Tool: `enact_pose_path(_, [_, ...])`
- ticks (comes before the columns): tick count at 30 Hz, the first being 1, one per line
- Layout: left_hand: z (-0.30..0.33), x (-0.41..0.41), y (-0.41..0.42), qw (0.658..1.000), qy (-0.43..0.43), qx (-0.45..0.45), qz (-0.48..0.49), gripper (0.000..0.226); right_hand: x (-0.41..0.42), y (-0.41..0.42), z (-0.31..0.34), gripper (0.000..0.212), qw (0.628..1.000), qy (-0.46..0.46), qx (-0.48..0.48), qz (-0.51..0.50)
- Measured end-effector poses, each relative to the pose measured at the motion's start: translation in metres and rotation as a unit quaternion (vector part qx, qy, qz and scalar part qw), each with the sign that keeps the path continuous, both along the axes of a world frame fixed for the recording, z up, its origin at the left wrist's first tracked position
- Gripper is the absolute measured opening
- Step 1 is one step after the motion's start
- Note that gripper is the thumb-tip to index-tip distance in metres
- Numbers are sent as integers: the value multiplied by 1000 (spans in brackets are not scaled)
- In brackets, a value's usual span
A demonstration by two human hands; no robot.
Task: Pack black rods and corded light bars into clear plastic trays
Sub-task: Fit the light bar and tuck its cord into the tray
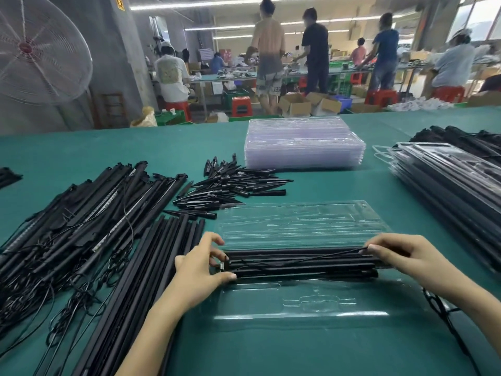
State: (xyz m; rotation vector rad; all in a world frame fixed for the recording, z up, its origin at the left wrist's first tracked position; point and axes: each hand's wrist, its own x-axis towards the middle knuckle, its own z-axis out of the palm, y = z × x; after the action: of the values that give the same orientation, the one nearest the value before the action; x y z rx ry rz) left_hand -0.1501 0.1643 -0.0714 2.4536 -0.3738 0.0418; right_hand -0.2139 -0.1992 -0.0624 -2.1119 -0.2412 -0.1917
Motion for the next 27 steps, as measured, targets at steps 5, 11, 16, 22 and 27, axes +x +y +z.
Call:
enact_pose_path(5, [2, 1, 1, 999, 2, 35, -36, 43, -2, -1, 0, 15, 1000, 1, -1, -17])
enact_pose_path(11, [1, 5, -2, 997, -8, 13, -77, 23, -7, 0, -1, 14, 999, -8, -13, -35])
enact_pose_path(16, [1, 7, -6, 996, -24, -58, -61, 13, -7, 2, -2, 15, 998, -16, -17, -62])
enact_pose_path(22, [4, 13, -2, 983, 11, -182, -28, 12, -11, -3, 0, 18, 986, -35, -90, -137])
enact_pose_path(27, [7, 12, -3, 955, 55, -270, -110, 8, -4, -11, 2, 23, 981, -15, -36, -190])
